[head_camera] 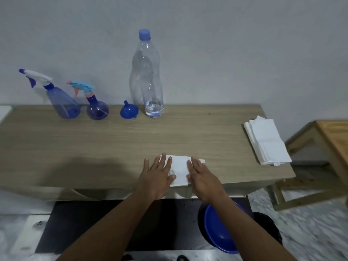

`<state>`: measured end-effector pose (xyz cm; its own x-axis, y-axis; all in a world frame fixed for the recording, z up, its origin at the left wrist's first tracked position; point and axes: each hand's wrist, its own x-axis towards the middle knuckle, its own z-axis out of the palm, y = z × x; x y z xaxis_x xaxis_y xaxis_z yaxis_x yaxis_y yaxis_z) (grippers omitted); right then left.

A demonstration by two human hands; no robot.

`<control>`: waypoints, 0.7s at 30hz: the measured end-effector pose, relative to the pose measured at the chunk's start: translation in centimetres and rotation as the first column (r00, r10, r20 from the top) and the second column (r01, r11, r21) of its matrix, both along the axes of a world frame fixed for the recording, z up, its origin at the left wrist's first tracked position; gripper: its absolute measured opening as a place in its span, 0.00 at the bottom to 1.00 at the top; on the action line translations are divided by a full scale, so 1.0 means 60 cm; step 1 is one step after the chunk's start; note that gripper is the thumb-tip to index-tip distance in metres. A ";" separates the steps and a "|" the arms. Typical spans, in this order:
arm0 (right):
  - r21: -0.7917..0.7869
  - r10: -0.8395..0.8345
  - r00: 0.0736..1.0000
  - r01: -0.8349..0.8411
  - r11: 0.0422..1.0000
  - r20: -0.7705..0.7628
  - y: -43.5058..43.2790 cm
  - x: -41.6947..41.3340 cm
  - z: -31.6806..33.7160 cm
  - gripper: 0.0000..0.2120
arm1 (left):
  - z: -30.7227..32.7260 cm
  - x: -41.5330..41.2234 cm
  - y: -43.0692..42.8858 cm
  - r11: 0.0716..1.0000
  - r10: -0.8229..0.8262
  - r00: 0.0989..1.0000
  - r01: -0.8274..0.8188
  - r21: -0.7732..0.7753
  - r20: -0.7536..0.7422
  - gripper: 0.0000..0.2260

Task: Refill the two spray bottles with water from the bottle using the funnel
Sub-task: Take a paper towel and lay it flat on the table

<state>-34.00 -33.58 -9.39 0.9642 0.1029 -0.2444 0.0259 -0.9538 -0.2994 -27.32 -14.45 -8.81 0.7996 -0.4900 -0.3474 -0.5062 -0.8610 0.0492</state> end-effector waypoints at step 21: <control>0.441 -0.779 0.627 0.701 0.560 -0.009 -0.121 -0.233 0.186 0.04 | 0.178 -0.063 -0.182 0.708 -0.228 0.895 -0.118 -0.696 -0.383 0.09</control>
